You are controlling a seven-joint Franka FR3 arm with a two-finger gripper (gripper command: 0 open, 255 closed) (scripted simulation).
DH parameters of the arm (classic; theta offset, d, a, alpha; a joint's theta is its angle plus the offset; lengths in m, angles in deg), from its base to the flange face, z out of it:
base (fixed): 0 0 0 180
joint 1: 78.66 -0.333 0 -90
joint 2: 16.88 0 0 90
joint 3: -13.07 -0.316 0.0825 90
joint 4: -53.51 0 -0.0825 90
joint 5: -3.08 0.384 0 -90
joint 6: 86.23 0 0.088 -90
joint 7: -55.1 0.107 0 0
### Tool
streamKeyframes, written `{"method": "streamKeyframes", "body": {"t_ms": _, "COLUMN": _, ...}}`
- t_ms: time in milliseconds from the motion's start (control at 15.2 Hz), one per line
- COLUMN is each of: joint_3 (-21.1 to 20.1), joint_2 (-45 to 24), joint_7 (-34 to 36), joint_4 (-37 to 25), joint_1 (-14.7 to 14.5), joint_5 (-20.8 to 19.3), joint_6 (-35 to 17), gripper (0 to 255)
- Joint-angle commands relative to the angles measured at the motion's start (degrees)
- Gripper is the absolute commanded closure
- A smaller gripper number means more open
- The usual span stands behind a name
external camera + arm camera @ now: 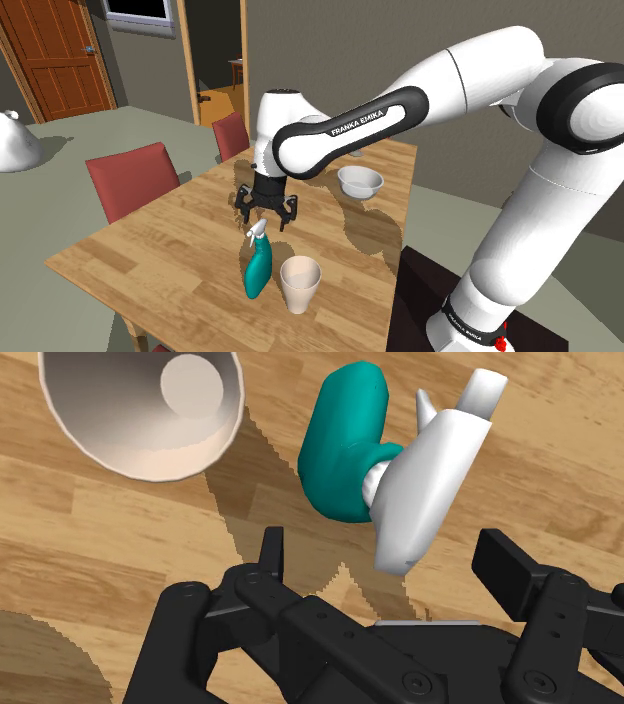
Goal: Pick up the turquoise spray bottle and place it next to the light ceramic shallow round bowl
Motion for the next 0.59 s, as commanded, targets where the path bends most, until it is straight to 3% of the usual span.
{"method": "streamKeyframes", "body": {"t_ms": 0, "joint_3": 0.0, "joint_2": 0.0, "joint_7": 0.0, "joint_4": 0.01, "joint_1": 0.0, "joint_5": 0.0, "joint_6": -0.02, "gripper": 0}}
{"method": "streamKeyframes", "body": {"t_ms": 66, "joint_3": 0.0, "joint_2": 0.0, "joint_7": 0.0, "joint_4": 0.01, "joint_1": 0.0, "joint_5": 0.0, "joint_6": -0.01, "gripper": 0}}
{"method": "streamKeyframes", "body": {"t_ms": 132, "joint_3": 0.0, "joint_2": 0.0, "joint_7": 0.0, "joint_4": 0.01, "joint_1": 0.0, "joint_5": 0.0, "joint_6": -0.01, "gripper": 255}}
{"method": "streamKeyframes", "body": {"t_ms": 528, "joint_3": 0.0, "joint_2": 0.0, "joint_7": 0.0, "joint_4": 0.01, "joint_1": 0.0, "joint_5": 0.0, "joint_6": -0.01, "gripper": 255}}
